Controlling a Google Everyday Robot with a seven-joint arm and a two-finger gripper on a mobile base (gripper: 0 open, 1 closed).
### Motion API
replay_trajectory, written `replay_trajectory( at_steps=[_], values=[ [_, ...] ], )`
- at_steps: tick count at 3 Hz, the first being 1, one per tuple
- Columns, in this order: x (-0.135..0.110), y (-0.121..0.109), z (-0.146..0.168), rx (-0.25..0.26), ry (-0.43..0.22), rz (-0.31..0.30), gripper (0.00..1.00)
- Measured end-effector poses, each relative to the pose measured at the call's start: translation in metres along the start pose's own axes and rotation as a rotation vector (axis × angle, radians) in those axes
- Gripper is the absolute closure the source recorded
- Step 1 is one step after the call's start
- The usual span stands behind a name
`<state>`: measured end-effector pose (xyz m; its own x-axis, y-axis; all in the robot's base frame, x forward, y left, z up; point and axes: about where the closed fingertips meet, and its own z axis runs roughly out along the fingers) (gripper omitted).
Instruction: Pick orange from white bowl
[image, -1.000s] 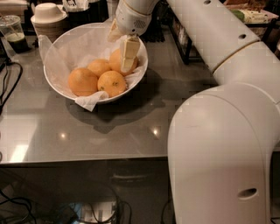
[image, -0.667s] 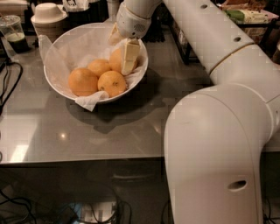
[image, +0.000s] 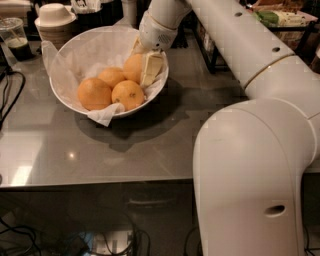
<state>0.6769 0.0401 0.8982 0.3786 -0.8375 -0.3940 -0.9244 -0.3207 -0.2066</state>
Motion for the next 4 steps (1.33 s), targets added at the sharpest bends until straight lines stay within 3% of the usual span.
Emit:
replay_trajectory(
  at_steps=[2,3,4],
  values=[
    [0.003,0.003,-0.001,-0.005,-0.004,0.010,0.97],
    [0.001,0.007,-0.013,0.050,-0.039,0.007,1.00],
    [-0.014,0.010,-0.038,0.166,-0.115,-0.024,1.00]
  ],
)
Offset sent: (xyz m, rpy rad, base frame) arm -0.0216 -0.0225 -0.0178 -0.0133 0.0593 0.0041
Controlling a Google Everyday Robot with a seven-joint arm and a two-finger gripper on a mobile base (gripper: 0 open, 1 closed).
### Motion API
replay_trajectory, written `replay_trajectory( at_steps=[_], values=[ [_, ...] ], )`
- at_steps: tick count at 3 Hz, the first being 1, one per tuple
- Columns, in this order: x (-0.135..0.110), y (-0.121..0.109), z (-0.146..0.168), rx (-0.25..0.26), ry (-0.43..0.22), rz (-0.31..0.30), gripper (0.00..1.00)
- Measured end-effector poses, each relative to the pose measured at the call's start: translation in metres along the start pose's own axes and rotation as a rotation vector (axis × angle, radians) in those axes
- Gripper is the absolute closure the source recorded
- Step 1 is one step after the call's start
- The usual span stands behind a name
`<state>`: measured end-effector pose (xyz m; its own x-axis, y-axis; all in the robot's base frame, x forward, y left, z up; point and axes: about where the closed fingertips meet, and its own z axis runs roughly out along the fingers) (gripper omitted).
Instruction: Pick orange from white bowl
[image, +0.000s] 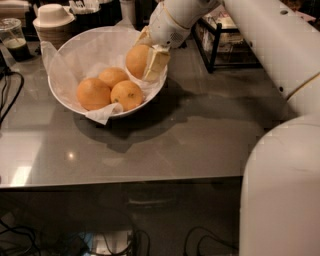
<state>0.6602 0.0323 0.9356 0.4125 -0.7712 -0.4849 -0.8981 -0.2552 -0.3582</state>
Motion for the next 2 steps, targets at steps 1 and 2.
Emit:
replay_trajectory(
  at_steps=[1,2],
  values=[
    [-0.022,-0.002,-0.027,0.110,-0.085,-0.039,1.00],
    [-0.045,0.003,-0.052,0.179,-0.172,-0.065,1.00]
  ],
)
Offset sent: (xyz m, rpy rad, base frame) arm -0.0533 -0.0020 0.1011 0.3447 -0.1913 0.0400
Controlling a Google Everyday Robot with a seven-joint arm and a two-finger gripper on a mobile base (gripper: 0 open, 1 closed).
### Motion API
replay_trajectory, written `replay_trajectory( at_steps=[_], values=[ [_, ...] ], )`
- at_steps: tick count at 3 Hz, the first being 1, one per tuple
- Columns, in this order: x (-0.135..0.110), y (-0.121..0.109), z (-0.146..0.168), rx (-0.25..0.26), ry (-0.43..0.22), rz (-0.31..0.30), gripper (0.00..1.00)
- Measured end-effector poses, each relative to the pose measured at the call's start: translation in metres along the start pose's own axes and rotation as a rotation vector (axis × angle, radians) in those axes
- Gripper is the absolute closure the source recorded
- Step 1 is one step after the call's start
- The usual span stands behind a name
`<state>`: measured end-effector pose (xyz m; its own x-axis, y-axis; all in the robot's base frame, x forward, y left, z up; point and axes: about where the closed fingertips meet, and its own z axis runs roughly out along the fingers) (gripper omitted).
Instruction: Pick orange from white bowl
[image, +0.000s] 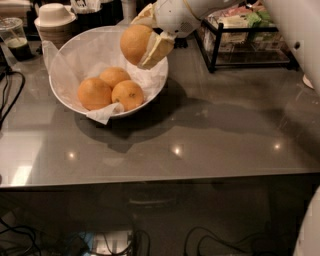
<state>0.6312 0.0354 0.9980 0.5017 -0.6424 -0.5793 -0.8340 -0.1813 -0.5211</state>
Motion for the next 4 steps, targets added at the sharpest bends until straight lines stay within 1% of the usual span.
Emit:
replay_trajectory(
  at_steps=[1,2,3,4],
  values=[
    [-0.037,0.014,-0.025,0.055,-0.101,-0.033,1.00],
    [-0.080,0.043,-0.048,0.091,-0.163,-0.073,1.00],
    [-0.118,0.075,-0.057,0.111,-0.181,-0.114,1.00],
    [-0.155,0.130,-0.061,0.181,-0.203,-0.115,1.00]
  ],
)
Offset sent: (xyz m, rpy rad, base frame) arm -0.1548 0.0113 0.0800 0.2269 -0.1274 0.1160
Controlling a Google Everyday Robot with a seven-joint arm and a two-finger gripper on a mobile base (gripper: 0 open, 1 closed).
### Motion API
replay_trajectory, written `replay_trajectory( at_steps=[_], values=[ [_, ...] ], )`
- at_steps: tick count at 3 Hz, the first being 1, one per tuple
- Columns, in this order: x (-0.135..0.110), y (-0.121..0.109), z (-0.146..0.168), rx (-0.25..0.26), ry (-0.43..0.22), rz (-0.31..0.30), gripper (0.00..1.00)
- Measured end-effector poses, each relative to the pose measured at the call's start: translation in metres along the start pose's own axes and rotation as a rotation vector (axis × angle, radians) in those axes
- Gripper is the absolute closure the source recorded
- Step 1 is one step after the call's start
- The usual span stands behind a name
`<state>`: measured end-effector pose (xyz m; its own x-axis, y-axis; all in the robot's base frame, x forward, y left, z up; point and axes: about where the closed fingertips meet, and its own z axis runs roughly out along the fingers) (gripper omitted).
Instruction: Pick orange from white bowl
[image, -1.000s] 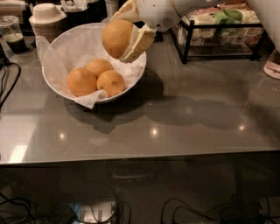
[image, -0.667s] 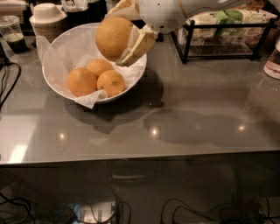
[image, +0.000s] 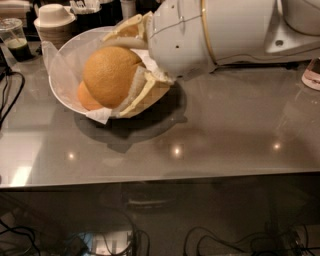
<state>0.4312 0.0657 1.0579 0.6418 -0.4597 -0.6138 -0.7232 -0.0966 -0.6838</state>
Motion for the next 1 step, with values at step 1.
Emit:
replay_trajectory(
  at_steps=[1],
  values=[
    [-0.0022,0.0017,-0.0023,0.003,0.003,0.002,1.00]
  ],
)
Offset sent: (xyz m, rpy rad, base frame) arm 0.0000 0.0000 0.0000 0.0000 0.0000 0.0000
